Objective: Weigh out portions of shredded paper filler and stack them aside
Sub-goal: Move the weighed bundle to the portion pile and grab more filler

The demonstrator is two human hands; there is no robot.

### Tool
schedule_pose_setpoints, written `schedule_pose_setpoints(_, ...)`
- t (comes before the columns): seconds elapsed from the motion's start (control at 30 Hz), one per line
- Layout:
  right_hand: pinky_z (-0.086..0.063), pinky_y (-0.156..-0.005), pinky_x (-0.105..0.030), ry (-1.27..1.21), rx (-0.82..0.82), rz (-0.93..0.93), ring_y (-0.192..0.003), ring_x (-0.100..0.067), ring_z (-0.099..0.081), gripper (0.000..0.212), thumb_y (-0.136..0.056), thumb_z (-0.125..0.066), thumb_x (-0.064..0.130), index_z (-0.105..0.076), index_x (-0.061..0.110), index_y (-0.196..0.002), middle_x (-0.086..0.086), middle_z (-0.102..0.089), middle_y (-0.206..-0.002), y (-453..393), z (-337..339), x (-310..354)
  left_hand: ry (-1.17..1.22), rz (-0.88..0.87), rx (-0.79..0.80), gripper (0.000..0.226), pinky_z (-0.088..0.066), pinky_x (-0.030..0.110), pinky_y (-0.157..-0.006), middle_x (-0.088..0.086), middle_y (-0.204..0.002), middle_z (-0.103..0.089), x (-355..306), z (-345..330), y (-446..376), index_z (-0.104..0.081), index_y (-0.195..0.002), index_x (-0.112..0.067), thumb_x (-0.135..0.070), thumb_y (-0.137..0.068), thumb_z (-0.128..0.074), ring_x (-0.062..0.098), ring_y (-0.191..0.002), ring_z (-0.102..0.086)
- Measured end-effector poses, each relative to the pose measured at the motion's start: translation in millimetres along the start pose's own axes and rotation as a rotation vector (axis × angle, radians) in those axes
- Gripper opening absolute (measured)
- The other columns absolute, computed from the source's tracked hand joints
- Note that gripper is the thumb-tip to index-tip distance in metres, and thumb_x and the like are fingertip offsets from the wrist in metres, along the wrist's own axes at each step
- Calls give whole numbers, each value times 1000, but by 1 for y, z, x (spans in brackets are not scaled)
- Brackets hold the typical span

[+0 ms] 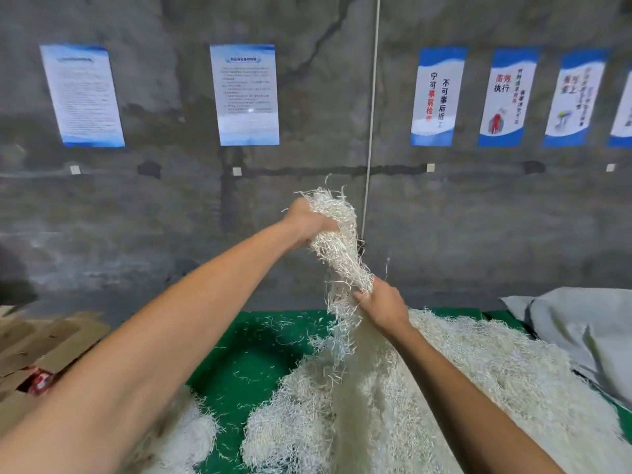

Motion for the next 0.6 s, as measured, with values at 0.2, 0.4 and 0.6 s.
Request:
schedule_pose_setpoints(0.2,-59,-81,-41,134,-55,119,-87,-18,-65,33,-101,-54,51,-57,20,-111,3,-67,-100,10,-10,-6,271,36,-109,93,-52,42,-99,8,-137,-51,2,22,-2,-35,-147,-12,-15,-70,-89,28,-119,-56)
schedule_pose_setpoints(0.4,-55,-95,-35,273,72,228,-96,-10,-60,49,-90,-71,45,-50,20,-127,4,-56,-119,19,-30,-15,323,-41,-180,77,-53,44,-98,10,-138,-56,-15,45,-7,-43,-145,-11,-9,-77,-80,32,-121,-59)
schedule_pose_setpoints(0.6,-34,-121,-49,356,304,177,-140,-23,-46,87,-84,-70,67,-42,16,-149,-5,-33,-165,35,-56,-45,140,-230,-185,81,-52,27,-69,5,-140,-50,-70,68,-10,-43,-149,-19,-9,-77,-79,19,-93,-65)
Point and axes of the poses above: each hand's wrist, its own y-axis away from the middle knuckle, its own z-axis out of the back of the hand, x = y × z, the point moved 7 cm from there along -y, towards the middle knuckle
